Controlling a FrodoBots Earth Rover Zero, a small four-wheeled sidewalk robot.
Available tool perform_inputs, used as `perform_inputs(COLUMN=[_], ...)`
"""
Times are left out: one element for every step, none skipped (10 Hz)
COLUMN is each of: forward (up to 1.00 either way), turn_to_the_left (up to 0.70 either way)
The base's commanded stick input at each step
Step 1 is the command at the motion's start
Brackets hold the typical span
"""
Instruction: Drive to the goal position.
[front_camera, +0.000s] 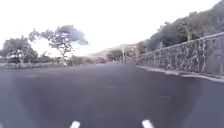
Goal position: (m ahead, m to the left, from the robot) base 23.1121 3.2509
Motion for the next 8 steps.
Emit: perform_inputs(forward=[0.7, 0.7, 0.7, 0.7, 0.7, 0.7, 0.7, 0.7], turn_to_the_left=[0.0, 0.0, 0.0, 0.0, 0.0, 0.0, 0.0, 0.0])
